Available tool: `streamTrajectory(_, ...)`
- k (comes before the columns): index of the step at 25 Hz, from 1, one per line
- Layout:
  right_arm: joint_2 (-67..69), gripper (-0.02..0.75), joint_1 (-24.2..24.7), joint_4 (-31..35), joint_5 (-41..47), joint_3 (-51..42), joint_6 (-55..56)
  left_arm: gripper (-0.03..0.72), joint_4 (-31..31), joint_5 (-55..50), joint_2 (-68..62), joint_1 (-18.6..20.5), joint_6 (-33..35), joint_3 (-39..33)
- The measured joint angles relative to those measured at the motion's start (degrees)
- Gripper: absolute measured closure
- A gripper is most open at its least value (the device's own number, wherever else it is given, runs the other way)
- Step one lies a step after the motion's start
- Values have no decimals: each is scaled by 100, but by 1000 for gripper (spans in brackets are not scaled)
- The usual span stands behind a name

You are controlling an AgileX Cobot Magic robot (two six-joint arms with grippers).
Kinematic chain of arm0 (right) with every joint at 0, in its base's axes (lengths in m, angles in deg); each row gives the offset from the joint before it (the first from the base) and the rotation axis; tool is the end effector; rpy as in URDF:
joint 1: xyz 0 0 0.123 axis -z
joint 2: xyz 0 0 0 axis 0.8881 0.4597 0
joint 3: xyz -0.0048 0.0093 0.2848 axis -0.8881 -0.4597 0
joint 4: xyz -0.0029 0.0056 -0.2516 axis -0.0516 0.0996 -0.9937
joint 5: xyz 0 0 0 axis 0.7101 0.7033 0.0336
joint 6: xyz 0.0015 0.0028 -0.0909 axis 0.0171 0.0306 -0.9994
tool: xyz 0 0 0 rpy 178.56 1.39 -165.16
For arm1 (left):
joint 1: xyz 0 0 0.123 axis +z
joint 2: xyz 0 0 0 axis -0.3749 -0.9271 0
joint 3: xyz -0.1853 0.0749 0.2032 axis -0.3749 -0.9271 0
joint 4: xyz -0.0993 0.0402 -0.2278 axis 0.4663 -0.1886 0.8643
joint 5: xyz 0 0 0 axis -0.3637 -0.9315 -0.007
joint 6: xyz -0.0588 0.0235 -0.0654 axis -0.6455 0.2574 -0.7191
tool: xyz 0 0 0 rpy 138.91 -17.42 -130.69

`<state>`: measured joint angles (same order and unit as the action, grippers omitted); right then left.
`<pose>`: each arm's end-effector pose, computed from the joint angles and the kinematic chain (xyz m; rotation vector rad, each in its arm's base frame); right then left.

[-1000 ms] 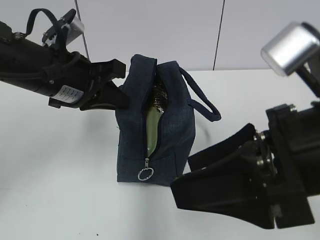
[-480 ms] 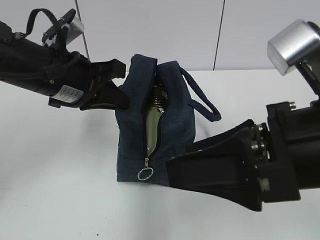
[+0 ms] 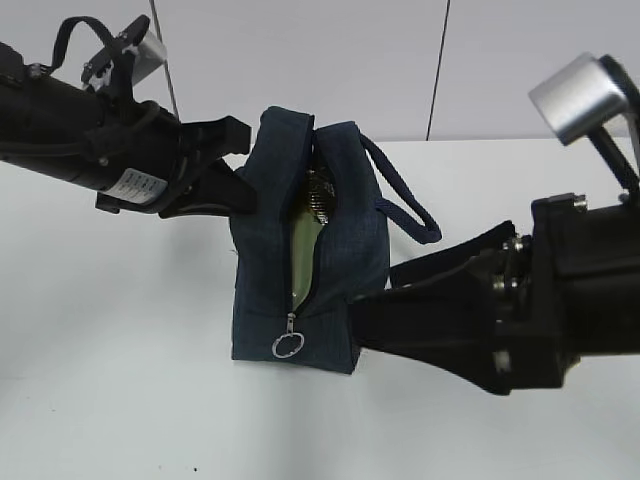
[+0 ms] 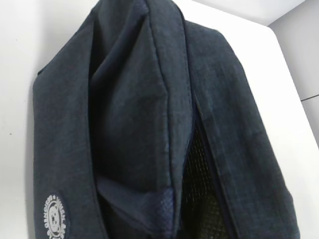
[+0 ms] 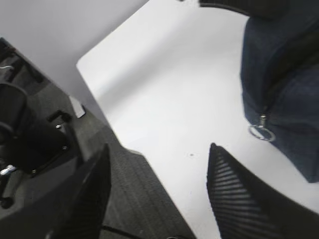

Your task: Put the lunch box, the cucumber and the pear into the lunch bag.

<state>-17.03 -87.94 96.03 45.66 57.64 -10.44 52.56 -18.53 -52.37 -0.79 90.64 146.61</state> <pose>0.1634 0.1408 0.2830 -0.7920 1.9957 1.0288 0.2894 -0.1641 0.2555 0.2401 2.4596 -0.8856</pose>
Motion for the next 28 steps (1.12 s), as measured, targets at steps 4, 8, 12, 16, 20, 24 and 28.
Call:
streamTrajectory(4,331,262,0,-27,-413,-9,-91,703,0,1,0,0,0,0)
streamTrajectory(8,984,262,0,57,-484,-9,-632,703,0,8,0,0,0,0)
streamTrajectory(12,1626,263,0,694,-552,-9,-1766,703,0,13,0,0,0,0)
streamTrajectory(16,2154,266,0,1666,-625,-9,-3025,703,0,13,0,0,0,0)
streamTrajectory(20,2578,267,0,2284,-652,-9,-4143,703,0,13,0,0,0,0)
streamTrajectory(24,2963,267,0,2381,-666,-9,-4553,703,-6,15,0,0,0,0)
streamTrajectory(28,3290,267,0,2409,-631,-9,-4824,703,-6,15,0,0,0,0)
